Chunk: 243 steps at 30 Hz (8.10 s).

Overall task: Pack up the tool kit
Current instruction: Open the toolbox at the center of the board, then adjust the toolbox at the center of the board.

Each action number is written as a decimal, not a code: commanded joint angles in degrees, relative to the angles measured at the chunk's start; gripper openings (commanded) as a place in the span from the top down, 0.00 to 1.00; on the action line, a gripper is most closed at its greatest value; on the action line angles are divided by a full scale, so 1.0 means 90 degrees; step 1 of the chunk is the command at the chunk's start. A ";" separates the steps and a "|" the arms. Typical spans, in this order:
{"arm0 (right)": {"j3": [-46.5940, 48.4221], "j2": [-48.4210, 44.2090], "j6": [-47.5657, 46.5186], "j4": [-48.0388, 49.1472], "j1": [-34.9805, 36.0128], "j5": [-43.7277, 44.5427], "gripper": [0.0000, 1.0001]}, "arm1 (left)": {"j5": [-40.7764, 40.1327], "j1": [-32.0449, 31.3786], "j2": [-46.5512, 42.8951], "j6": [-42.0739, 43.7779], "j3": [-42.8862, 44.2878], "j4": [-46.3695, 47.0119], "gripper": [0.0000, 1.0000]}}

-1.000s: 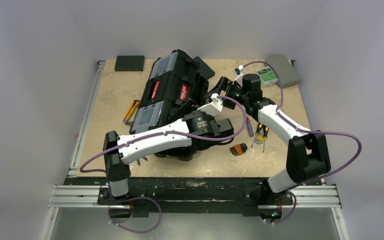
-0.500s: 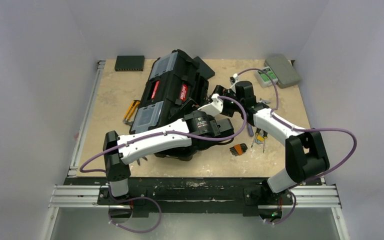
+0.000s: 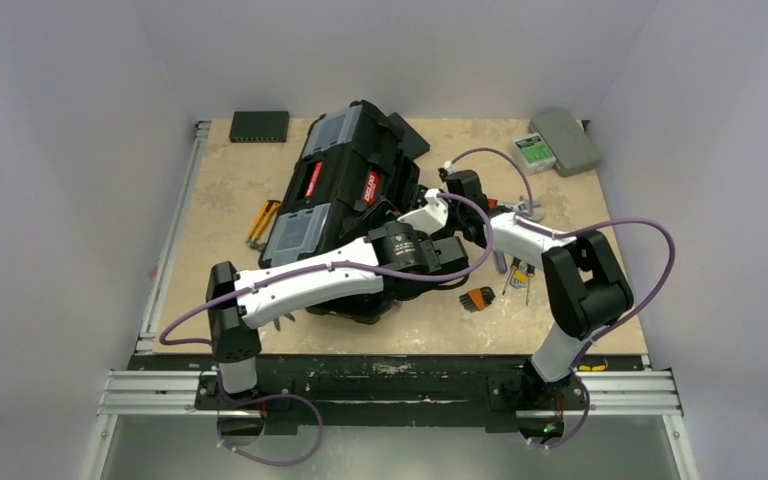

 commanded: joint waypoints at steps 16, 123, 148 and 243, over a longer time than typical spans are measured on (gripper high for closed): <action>0.0537 0.0337 -0.0556 -0.1052 0.0078 0.0923 0.53 | -0.0797 0.0404 -0.0555 -0.0187 -0.0219 -0.0778 0.41; 0.1914 0.0729 -0.1938 -0.3378 -0.1523 0.2123 1.00 | 0.5354 0.4825 -0.2819 0.0858 -0.3949 0.4437 1.00; 0.1679 0.0275 -0.2066 -0.3510 -0.2753 0.1893 1.00 | 0.7455 0.4434 -0.2438 0.0577 -0.4731 0.5822 1.00; -0.1166 -0.3044 -0.1583 -0.3083 0.1485 0.3859 0.01 | 0.8253 0.5832 -0.6328 -0.1746 -0.8558 0.7147 0.12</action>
